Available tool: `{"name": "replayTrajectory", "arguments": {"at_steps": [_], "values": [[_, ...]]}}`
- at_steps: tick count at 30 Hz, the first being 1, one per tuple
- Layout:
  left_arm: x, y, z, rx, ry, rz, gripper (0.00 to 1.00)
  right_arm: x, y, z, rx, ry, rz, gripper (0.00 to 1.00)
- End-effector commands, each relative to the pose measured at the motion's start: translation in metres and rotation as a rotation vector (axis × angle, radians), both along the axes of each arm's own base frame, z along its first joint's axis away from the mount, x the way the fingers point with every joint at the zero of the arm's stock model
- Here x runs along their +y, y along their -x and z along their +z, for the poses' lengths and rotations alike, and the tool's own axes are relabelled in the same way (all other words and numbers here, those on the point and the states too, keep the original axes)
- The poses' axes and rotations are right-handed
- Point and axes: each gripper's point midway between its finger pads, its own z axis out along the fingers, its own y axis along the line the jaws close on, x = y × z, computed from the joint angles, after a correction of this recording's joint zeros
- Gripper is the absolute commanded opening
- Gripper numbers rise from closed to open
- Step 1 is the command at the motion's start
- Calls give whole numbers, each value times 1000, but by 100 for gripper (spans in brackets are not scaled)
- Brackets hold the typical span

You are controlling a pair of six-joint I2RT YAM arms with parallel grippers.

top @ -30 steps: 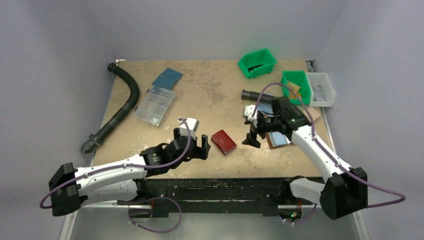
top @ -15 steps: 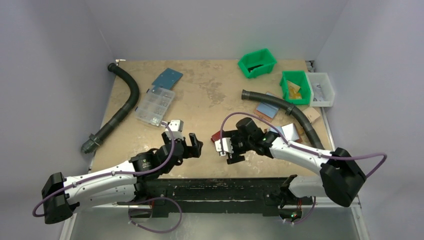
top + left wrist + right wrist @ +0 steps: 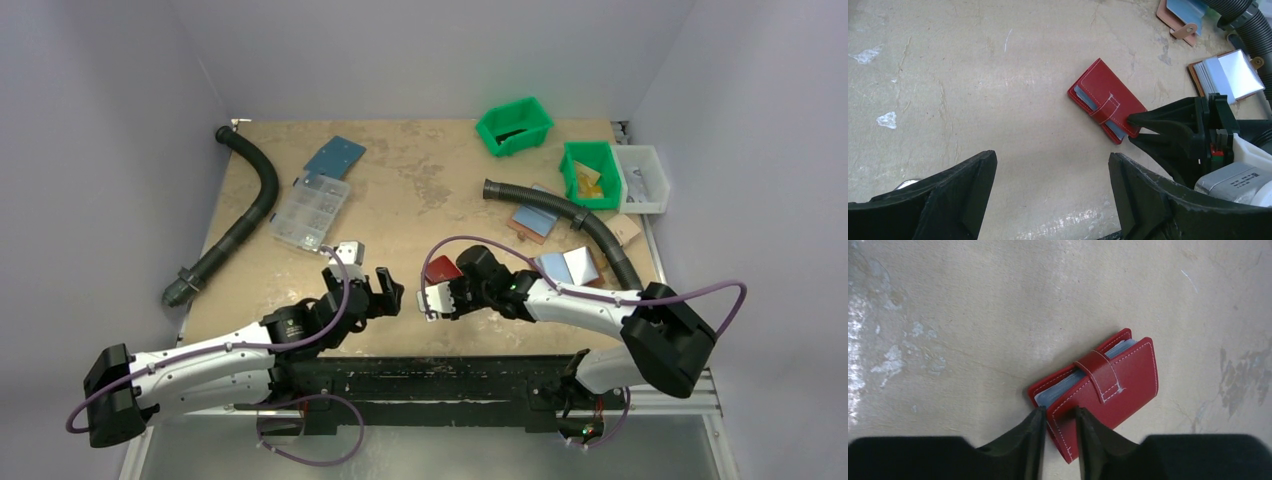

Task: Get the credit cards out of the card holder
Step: Adjust the card holder at the center of the board.

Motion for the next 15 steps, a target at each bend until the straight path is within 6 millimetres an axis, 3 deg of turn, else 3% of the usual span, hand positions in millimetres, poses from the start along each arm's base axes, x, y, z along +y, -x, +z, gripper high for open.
{"name": "replayTrajectory", "arguments": {"at_steps": [1,6,10,15], "values": [[3,-3,6,-17,44,31,88,5,-15,12,-68,-28,-39,28],[4,-1,5,-11,45,27,87,10,-15,33,-43,-86,-72,0],[4,0,8,-20,54,19,86,22,-6,59,96,-216,-63,0],[9,-2,20,-50,71,32,83,40,21,99,309,-385,35,0]]}}
